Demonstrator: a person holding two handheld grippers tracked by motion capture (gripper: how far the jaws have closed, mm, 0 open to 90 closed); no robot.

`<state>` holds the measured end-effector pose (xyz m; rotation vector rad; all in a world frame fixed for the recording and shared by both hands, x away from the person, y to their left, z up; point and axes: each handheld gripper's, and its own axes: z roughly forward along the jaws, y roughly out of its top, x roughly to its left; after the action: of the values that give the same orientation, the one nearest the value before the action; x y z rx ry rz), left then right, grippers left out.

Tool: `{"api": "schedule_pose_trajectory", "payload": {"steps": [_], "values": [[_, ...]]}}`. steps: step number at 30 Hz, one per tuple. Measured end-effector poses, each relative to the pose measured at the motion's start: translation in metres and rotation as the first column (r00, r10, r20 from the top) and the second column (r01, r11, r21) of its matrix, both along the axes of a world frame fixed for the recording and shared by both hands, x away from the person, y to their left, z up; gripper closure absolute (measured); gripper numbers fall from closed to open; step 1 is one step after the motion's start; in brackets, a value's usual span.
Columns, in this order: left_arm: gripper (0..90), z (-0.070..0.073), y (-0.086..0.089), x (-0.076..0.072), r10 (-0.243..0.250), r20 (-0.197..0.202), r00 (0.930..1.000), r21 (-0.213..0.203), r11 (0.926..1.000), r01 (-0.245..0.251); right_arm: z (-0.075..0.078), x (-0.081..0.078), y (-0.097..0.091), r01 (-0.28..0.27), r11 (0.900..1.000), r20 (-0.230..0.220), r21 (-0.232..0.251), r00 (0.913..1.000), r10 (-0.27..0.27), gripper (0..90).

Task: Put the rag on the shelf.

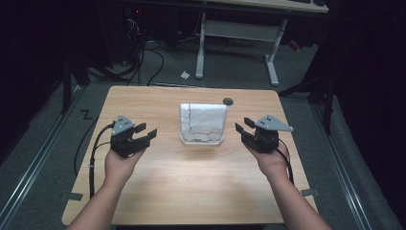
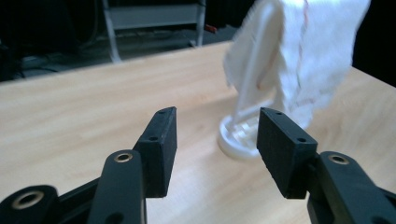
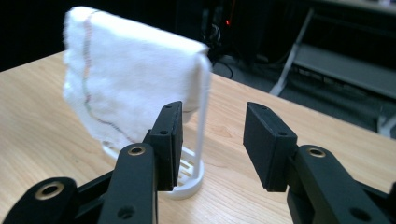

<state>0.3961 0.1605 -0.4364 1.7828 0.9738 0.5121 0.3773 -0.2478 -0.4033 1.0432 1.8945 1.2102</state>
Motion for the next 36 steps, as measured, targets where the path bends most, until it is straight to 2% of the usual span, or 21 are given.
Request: {"api": "schedule_pose_trajectory", "payload": {"steps": [5, 8, 12, 14, 16, 17, 18, 19, 20, 21, 22, 23, 24, 25, 26, 27, 28, 29, 30, 32, 36], "values": [[47.6, -0.019, -0.007, -0.011, -0.028, -0.034, 0.999, 0.009, 0.9996, 0.028, -0.012, -0.013, 0.008, -0.03, 0.9994, -0.019, -0.014, 0.9994, 0.03, 58.4], [47.2, -0.032, -0.014, -0.019, -0.058, -0.053, 0.9969, 0.011, 0.9982, 0.059, -0.03, -0.022, 0.016, -0.056, 0.9982, -0.05, -0.022, 0.9972, 0.055, 57.3], [46.6, -0.051, -0.025, -0.027, -0.105, -0.122, 0.987, 0.004, 0.9943, 0.106, -0.046, -0.026, 0.022, -0.069, 0.9967, -0.08, -0.043, 0.9947, 0.066, 56.1], [46.4, -0.061, -0.031, -0.032, -0.125, -0.143, 0.9818, 0.016, 0.9916, 0.129, -0.058, -0.029, 0.027, -0.075, 0.9964, -0.104, -0.04, 0.992, 0.071, 55.7], [45.8, -0.074, -0.043, -0.044, -0.143, -0.14, 0.9798, 0.09, 0.9835, 0.157, -0.076, -0.033, 0.036, -0.085, 0.9955, -0.143, -0.043, 0.9867, 0.078, 54.7], [45.6, -0.074, -0.043, -0.044, -0.143, -0.14, 0.9798, 0.09, 0.9835, 0.157, -0.076, -0.033, 0.036, -0.085, 0.9955, -0.143, -0.043, 0.9867, 0.078, 54.7], [44.8, -0.078, -0.048, -0.05, -0.161, -0.134, 0.9779, 0.12, 0.9769, 0.177, -0.087, -0.036, 0.042, -0.095, 0.9944, -0.164, -0.045, 0.9827, 0.087, 52.8], [44.1, -0.088, -0.06, -0.062, -0.19, -0.129, 0.9732, 0.192, 0.958, 0.213, -0.093, -0.038, 0.044, -0.101, 0.9939, -0.171, -0.045, 0.9809, 0.092, 51.5], [43.5, -0.088, -0.06, -0.062, -0.19, -0.129, 0.9732, 0.192, 0.958, 0.213, -0.1, -0.04, 0.046, -0.104, 0.9935, -0.18, -0.046, 0.9792, 0.094, 50.5], [43.5, -0.096, -0.069, -0.071, -0.219, -0.161, 0.9624, 0.221, 0.9424, 0.251, -0.108, -0.044, 0.046, -0.099, 0.9948, -0.193, -0.025, 0.9769, 0.092, 50.1], [43.7, -0.096, -0.069, -0.071, -0.219, -0.161, 0.9624, 0.221, 0.9424, 0.251, -0.108, -0.044, 0.046, -0.099, 0.9948, -0.193, -0.025, 0.9769, 0.092, 50.1], [43.7, -0.098, -0.074, -0.072, -0.246, -0.21, 0.9463, 0.226, 0.9295, 0.292, -0.119, -0.048, 0.043, -0.086, 0.9961, -0.212, 0.021, 0.9734, 0.088, 52.9], [42.5, -0.099, -0.079, -0.071, -0.268, -0.227, 0.9362, 0.227, 0.9202, 0.319, -0.128, -0.05, 0.043, -0.077, 0.9959, -0.258, 0.047, 0.9623, 0.087, 53.0], [40.4, -0.099, -0.083, -0.073, -0.264, -0.189, 0.9459, 0.274, 0.9109, 0.309, -0.131, -0.053, 0.047, -0.139, 0.9898, -0.268, -0.03, 0.9552, 0.126, 50.7], [40.7, -0.098, -0.083, -0.073, -0.255, -0.173, 0.9514, 0.282, 0.9128, 0.296, -0.131, -0.055, 0.048, -0.153, 0.9853, -0.236, -0.075, 0.9629, 0.132, 51.0], [40.6, -0.098, -0.083, -0.073, -0.255, -0.173, 0.9514, 0.282, 0.9128, 0.296, -0.131, -0.055, 0.048, -0.153, 0.9853, -0.236, -0.075, 0.9629, 0.132, 51.0], [40.6, -0.097, -0.081, -0.071, -0.252, -0.172, 0.9522, 0.267, 0.9185, 0.292, -0.131, -0.055, 0.048, -0.158, 0.9841, -0.235, -0.082, 0.9627, 0.135, 50.8], [40.8, -0.096, -0.077, -0.067, -0.251, -0.182, 0.9506, 0.223, 0.9311, 0.289, -0.131, -0.053, 0.046, -0.16, 0.9859, -0.257, -0.048, 0.9557, 0.143, 50.5], [40.8, -0.096, -0.077, -0.067, -0.251, -0.182, 0.9506, 0.223, 0.9311, 0.289, -0.131, -0.052, 0.046, -0.164, 0.9852, -0.256, -0.05, 0.9557, 0.146, 50.5], [41.1, -0.097, -0.073, -0.065, -0.24, -0.184, 0.9532, 0.212, 0.9373, 0.277, -0.131, -0.051, 0.047, -0.162, 0.9848, -0.249, -0.062, 0.9581, 0.142, 50.4], [41.1, -0.099, -0.071, -0.065, -0.234, -0.188, 0.9538, 0.219, 0.9368, 0.273, -0.133, -0.049, 0.045, -0.162, 0.9852, -0.264, -0.057, 0.9542, 0.141, 50.4]]}}
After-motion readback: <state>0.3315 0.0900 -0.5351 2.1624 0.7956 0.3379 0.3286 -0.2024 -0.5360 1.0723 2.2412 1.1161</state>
